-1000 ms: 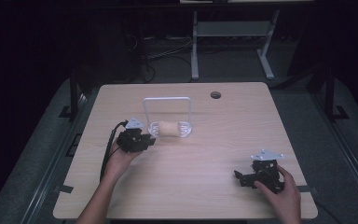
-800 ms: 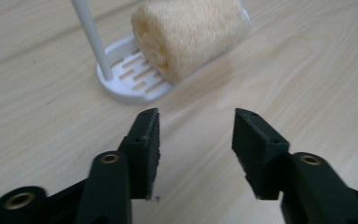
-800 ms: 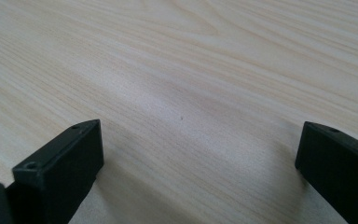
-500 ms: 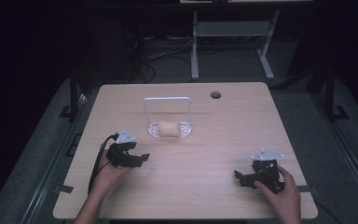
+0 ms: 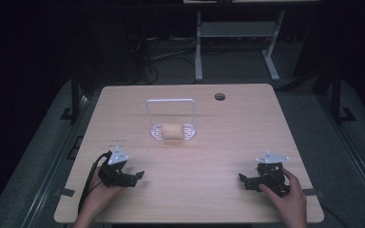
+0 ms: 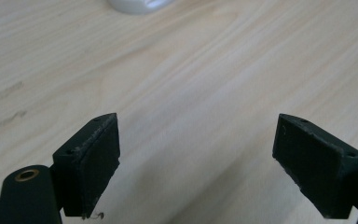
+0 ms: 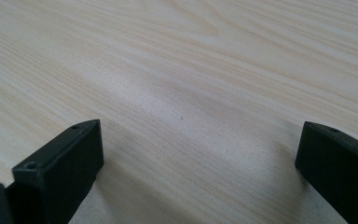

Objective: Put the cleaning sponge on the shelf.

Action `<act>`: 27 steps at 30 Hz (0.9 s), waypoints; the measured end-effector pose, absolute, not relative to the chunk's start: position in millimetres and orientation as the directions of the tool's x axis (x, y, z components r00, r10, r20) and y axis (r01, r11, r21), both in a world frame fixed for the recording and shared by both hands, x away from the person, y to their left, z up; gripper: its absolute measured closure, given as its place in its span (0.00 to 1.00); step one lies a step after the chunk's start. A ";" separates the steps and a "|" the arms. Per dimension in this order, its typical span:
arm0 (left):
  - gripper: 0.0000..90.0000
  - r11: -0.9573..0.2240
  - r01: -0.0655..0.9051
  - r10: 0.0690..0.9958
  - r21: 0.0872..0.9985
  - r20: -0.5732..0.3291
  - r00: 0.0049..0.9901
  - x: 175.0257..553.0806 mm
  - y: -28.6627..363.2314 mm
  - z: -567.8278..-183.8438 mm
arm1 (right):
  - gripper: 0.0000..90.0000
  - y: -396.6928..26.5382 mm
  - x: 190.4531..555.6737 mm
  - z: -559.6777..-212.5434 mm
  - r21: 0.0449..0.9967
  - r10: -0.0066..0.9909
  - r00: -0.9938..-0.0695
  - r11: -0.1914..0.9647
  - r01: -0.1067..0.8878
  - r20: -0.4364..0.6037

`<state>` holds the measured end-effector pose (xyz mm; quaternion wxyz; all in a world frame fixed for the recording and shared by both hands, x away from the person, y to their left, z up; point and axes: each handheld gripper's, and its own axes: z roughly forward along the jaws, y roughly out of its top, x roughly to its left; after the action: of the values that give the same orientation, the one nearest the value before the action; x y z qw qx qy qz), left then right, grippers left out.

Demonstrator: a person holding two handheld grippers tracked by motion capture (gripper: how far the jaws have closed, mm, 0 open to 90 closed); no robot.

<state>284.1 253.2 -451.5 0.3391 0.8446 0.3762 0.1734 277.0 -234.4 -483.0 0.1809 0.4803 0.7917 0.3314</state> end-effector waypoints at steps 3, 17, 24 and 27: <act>0.15 -0.495 0.521 0.753 0.695 0.044 0.657 277.0 256.9 -454.6 | 0.01 -234.4 277.0 -483.0 0.699 0.880 -0.473 0.319 0.641 0.032; 0.14 -0.505 0.537 0.750 0.676 0.035 0.661 262.3 274.8 -468.4 | 0.01 -234.5 277.0 -482.8 0.697 0.880 -0.474 0.321 0.641 0.031; 0.14 -0.481 0.513 0.737 0.711 0.011 0.676 262.5 281.5 -473.6 | 0.01 -234.5 277.0 -482.8 0.697 0.880 -0.474 0.321 0.641 0.031; 0.14 -0.476 0.507 0.735 0.719 0.010 0.678 262.2 282.3 -474.6 | 0.01 -234.5 277.0 -482.8 0.697 0.880 -0.474 0.321 0.641 0.031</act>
<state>262.2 282.3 -474.6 0.3557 0.8440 0.3678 0.1606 277.0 -234.5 -482.8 0.1808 0.4801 0.7923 0.3304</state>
